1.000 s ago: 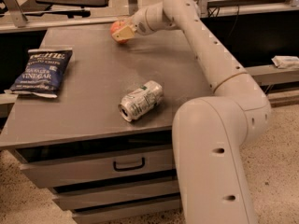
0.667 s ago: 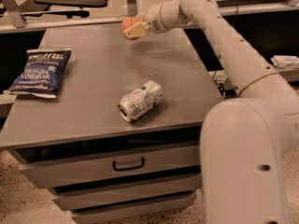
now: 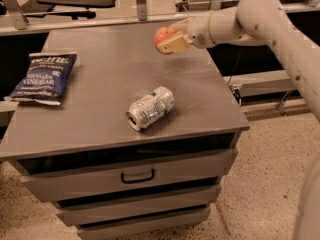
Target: Move apple near 7up can
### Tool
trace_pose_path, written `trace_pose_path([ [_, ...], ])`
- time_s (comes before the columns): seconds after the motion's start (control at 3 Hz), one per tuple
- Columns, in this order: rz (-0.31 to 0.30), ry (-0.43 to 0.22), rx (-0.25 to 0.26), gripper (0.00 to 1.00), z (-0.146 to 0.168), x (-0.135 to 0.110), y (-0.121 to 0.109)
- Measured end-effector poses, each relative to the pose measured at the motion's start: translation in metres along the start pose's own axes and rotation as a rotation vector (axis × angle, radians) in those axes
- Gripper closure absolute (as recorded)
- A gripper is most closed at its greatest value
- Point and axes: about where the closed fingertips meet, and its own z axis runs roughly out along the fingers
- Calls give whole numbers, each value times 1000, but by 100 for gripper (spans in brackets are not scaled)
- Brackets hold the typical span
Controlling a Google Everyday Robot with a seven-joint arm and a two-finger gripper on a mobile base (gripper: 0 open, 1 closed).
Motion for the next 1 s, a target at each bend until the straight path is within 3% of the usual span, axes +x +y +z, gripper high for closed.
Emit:
trace_pose_path([
  [0.33,0,17,-45,100,-42,24,27],
  [1.0,-26,40,-88,100,-113,54,40],
])
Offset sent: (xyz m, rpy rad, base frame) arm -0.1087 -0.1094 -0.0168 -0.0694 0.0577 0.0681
